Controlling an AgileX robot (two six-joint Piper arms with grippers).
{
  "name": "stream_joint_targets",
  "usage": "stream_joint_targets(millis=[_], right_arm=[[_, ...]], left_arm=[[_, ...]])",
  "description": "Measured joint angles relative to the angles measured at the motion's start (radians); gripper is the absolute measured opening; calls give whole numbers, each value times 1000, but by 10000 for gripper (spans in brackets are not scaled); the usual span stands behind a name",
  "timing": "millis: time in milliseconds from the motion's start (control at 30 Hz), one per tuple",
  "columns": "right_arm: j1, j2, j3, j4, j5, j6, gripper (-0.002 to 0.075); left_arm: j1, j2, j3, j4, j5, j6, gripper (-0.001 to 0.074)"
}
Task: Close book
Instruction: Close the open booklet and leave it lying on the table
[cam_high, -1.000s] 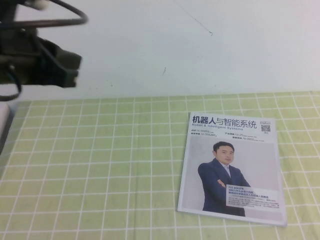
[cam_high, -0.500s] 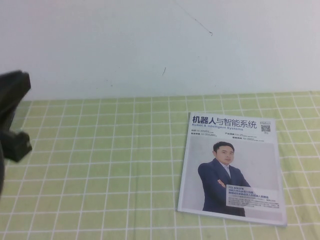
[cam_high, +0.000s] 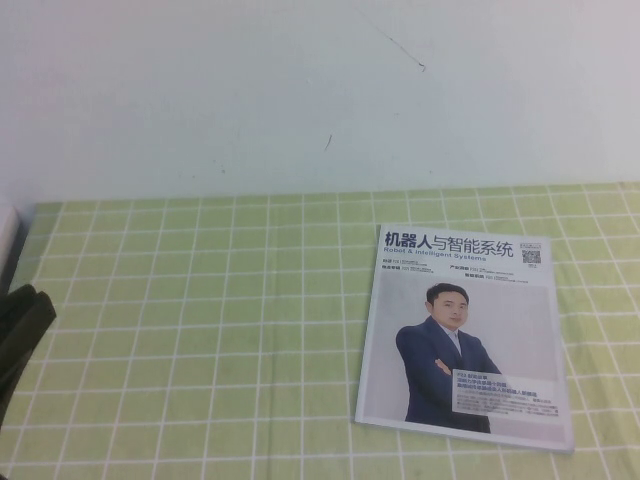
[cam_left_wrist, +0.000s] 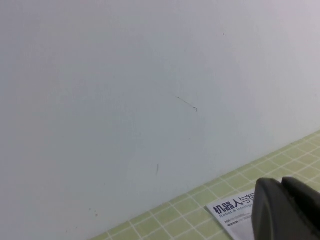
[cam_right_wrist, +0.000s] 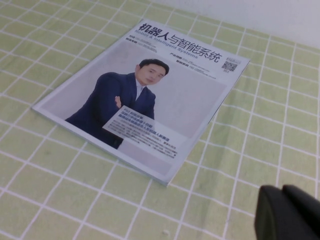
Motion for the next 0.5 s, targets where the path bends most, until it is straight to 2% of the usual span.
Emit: stream_joint_targets(millis=[500], right_arm=[[0, 0, 0, 6, -1, -2, -3]], left_arm=[[0, -2, 3, -11, 179, 0, -4]])
